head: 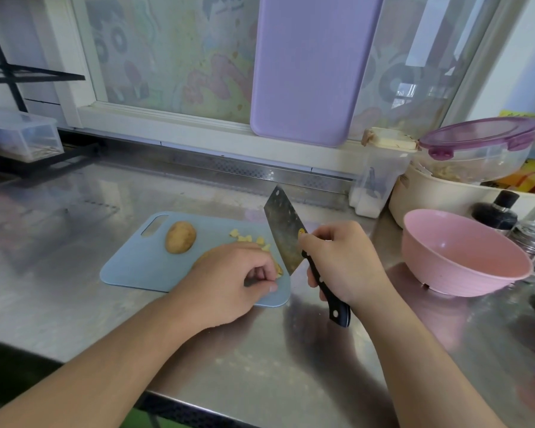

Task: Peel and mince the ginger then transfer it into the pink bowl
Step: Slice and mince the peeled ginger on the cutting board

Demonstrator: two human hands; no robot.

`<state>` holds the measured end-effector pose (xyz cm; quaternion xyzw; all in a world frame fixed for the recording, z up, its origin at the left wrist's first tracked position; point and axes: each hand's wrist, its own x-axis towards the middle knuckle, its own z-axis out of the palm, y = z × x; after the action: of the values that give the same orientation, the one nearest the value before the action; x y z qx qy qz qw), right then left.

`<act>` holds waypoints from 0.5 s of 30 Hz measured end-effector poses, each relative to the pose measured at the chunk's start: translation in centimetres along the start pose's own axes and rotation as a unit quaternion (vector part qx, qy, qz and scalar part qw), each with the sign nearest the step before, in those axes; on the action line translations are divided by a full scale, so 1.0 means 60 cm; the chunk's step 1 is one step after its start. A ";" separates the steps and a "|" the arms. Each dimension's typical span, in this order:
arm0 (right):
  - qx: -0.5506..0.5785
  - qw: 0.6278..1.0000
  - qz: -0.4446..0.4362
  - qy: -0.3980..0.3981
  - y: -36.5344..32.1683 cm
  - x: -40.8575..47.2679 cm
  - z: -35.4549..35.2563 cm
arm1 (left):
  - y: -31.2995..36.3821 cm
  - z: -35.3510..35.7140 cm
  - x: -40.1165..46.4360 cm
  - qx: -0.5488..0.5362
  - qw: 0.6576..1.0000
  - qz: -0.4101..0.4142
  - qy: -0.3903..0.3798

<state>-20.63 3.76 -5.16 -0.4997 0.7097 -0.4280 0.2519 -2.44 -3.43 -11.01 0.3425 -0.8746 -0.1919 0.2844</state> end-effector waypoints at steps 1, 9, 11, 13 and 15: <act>0.002 1.000 0.001 -0.001 0.000 0.000 0.000 | -0.002 0.002 0.005 0.006 1.000 -0.001 0.011; 0.032 0.999 0.011 -0.013 -0.005 0.000 -0.005 | -0.019 -0.007 0.005 -0.034 0.993 -0.044 0.105; 0.041 0.999 0.009 -0.023 -0.007 -0.002 -0.006 | -0.025 -0.020 0.002 -0.042 0.988 -0.066 0.135; 0.047 0.998 0.006 -0.035 -0.010 -0.004 -0.005 | -0.033 -0.035 -0.001 -0.035 0.980 -0.085 0.175; 0.051 0.998 0.007 -0.048 -0.012 -0.005 -0.003 | -0.042 -0.047 -0.008 -0.022 0.975 -0.102 0.198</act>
<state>-20.31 4.02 -4.49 -0.5017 0.6774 -0.4371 0.3136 0.82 -5.23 -10.37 0.4545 -0.7570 -0.1670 0.4387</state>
